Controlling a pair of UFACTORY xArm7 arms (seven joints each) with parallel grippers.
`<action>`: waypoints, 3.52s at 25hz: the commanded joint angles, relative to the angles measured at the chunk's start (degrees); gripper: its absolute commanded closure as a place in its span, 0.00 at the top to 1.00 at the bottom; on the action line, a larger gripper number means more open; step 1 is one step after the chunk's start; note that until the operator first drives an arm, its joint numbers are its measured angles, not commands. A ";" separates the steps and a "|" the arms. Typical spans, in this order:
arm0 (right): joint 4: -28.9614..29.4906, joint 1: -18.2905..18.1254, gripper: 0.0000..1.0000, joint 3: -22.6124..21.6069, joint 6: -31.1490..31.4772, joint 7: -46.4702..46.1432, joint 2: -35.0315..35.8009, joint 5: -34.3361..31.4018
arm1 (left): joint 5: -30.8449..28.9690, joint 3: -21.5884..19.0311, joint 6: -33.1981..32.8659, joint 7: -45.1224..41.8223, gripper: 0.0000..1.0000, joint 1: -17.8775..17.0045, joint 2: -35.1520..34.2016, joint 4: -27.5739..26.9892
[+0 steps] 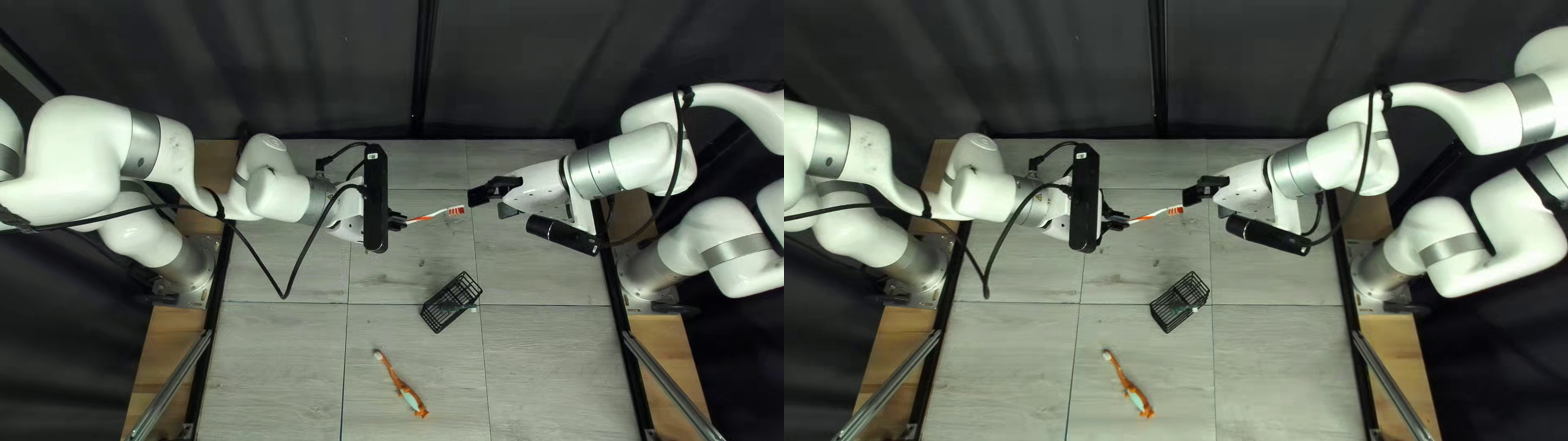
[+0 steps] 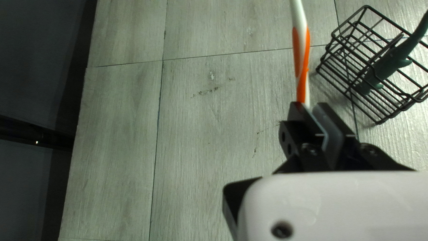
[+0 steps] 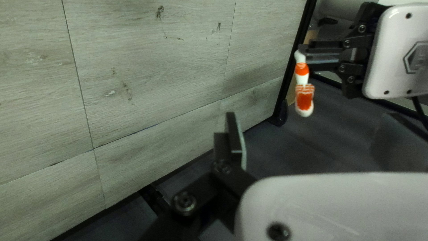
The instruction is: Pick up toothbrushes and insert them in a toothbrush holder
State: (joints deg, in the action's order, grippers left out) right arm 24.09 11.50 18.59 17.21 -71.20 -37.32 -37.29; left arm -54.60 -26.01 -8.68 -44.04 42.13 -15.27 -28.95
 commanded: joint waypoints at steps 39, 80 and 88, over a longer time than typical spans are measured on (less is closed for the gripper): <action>0.66 -9.06 1.00 -5.32 -14.52 3.10 9.27 -10.12 | 5.26 -12.40 -7.31 5.43 0.00 13.05 0.87 0.39; 1.39 -11.10 0.05 -7.87 -15.22 4.35 10.10 -11.67 | 9.25 -17.32 -13.78 12.00 0.00 19.50 0.61 2.59; 1.51 -10.43 0.05 -7.62 -14.15 4.08 9.39 -11.14 | 8.92 -17.02 -13.64 11.80 1.00 19.29 0.48 2.55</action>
State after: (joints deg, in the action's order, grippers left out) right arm 25.56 0.84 10.83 2.82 -67.02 -27.79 -48.61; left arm -45.68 -43.03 -22.32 -32.24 61.43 -14.80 -26.40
